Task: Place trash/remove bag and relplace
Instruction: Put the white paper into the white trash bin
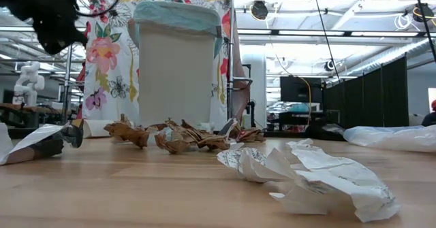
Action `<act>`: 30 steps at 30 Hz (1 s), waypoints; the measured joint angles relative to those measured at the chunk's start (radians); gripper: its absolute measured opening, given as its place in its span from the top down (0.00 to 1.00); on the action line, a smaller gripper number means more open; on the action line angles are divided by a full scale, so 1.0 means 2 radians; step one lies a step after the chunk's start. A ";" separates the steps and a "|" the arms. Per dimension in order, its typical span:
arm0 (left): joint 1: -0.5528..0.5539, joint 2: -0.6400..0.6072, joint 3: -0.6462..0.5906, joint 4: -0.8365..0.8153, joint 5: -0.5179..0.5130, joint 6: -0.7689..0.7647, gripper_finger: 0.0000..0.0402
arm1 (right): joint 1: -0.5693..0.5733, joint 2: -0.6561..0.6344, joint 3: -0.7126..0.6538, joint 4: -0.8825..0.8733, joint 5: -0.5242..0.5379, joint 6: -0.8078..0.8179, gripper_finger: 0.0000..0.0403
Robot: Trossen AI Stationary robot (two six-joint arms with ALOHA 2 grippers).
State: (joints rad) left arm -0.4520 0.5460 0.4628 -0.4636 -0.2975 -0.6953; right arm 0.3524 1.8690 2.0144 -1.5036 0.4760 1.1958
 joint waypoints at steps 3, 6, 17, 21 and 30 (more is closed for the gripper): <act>0.000 0.069 0.014 0.003 0.030 0.002 0.52 | 0.030 0.001 -0.041 0.007 -0.004 0.046 0.65; -0.001 0.129 0.037 0.005 0.055 0.013 0.52 | 0.057 0.000 -0.079 0.015 -0.008 0.084 0.65; -0.004 0.293 0.137 0.005 0.117 0.158 0.52 | 0.123 0.000 -0.214 0.143 -0.073 0.119 0.65; -0.004 0.339 0.150 0.007 0.142 0.167 0.52 | 0.136 -0.001 -0.258 0.202 -0.089 0.117 0.65; -0.004 0.420 0.162 0.008 0.156 0.141 0.52 | 0.164 -0.002 -0.302 0.243 -0.097 0.097 0.65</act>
State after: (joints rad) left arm -0.4605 1.3861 0.7876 -0.4466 0.0152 -0.4128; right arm 0.6802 1.8660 1.4101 -1.0172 0.2813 1.3895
